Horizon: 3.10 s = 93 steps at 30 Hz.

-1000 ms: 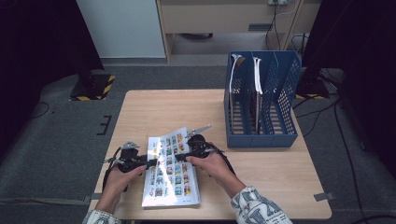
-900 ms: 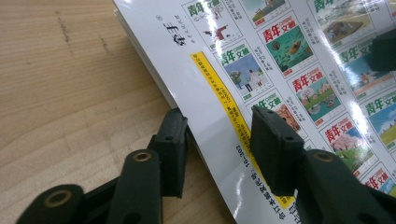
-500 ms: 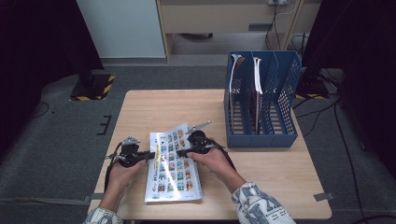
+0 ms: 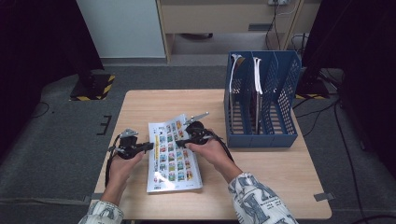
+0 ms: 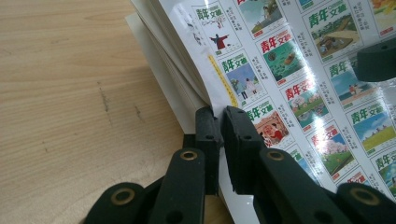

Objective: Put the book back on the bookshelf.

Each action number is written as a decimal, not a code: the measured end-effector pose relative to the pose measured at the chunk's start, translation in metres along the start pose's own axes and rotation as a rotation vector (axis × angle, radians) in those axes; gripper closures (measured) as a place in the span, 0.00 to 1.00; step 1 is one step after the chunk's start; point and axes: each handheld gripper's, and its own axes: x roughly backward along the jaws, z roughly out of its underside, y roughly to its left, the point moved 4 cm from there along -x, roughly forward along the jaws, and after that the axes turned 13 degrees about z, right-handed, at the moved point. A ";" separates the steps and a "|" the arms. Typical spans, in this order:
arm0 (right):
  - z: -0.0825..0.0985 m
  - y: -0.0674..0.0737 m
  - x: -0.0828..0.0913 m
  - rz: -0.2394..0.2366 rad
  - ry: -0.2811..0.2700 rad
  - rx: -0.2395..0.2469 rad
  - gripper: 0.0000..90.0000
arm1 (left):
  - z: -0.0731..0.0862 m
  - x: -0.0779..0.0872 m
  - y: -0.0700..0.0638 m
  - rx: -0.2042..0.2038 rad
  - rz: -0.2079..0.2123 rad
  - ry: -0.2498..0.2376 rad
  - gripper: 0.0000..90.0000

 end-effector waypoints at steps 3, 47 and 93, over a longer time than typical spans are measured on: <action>-0.004 -0.001 0.000 0.005 -0.007 0.003 0.72 | -0.004 0.002 0.000 -0.004 -0.005 -0.011 0.94; -0.043 -0.010 0.018 0.059 -0.215 0.016 0.77 | -0.051 0.024 -0.012 -0.094 -0.114 -0.174 0.95; -0.077 -0.035 0.005 0.168 -0.433 0.009 0.79 | -0.105 0.020 -0.014 -0.148 -0.175 -0.271 0.96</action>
